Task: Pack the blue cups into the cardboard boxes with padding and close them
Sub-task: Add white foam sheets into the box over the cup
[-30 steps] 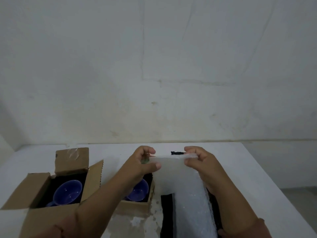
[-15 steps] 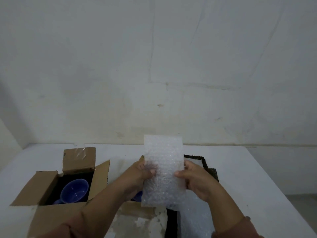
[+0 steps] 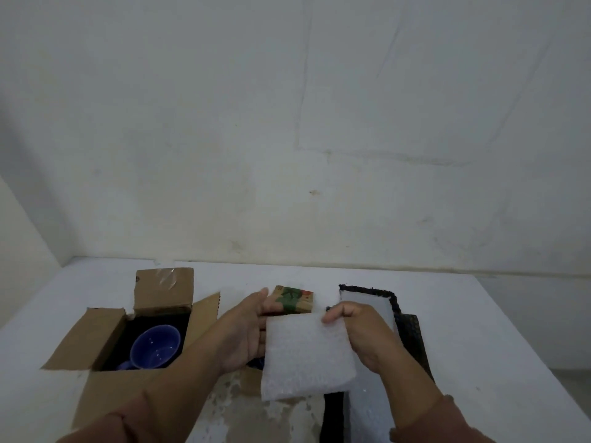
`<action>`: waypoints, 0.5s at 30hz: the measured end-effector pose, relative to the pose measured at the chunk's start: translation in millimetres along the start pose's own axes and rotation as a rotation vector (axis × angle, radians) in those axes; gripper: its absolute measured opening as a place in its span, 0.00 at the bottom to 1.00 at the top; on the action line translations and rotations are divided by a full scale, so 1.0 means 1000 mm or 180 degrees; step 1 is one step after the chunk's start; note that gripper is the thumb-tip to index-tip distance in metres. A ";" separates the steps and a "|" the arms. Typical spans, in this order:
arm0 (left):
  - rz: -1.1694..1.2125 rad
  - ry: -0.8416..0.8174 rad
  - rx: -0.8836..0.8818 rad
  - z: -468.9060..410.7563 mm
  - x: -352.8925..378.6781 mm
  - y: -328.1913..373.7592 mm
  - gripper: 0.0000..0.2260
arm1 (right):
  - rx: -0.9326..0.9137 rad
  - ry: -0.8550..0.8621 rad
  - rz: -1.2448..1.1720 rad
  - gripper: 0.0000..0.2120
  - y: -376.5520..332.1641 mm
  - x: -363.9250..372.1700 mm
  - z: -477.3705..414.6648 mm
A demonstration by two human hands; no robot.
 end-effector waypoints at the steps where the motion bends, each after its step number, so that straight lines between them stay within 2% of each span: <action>1: -0.0332 0.0079 -0.0191 0.001 -0.001 -0.001 0.15 | 0.0009 0.0018 0.0094 0.19 0.000 0.004 -0.002; 4: -0.1338 0.0632 -0.0255 0.002 -0.007 0.001 0.07 | 0.0137 -0.0040 0.0200 0.20 0.003 0.012 -0.010; 7: -0.2531 0.1242 -0.0175 -0.002 -0.017 0.009 0.09 | 0.0365 -0.0185 -0.0070 0.09 0.002 0.017 -0.018; 9: -0.2622 0.1347 -0.0008 -0.006 -0.020 0.010 0.14 | 0.0558 -0.0210 -0.0328 0.12 0.004 0.022 -0.023; 10: -0.2538 0.1325 0.0062 -0.008 -0.018 0.010 0.17 | 0.0571 -0.0124 -0.0183 0.11 0.004 0.025 -0.025; 12: -0.2517 0.1317 0.0157 -0.013 -0.017 0.010 0.19 | 0.0397 0.0097 0.0746 0.10 0.002 0.029 -0.031; 15: -0.3027 0.1476 0.0337 -0.020 -0.017 0.008 0.18 | 0.0134 0.0102 0.2061 0.17 0.004 0.039 -0.043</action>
Point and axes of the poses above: each hand's wrist, its own z-axis away from the middle knuckle, its own x-axis out of the palm, y = z × x, the point moved 2 cm from there along -z, towards the middle knuckle, and after that the axes turned 9 degrees about -y, right-handed, at the moved point
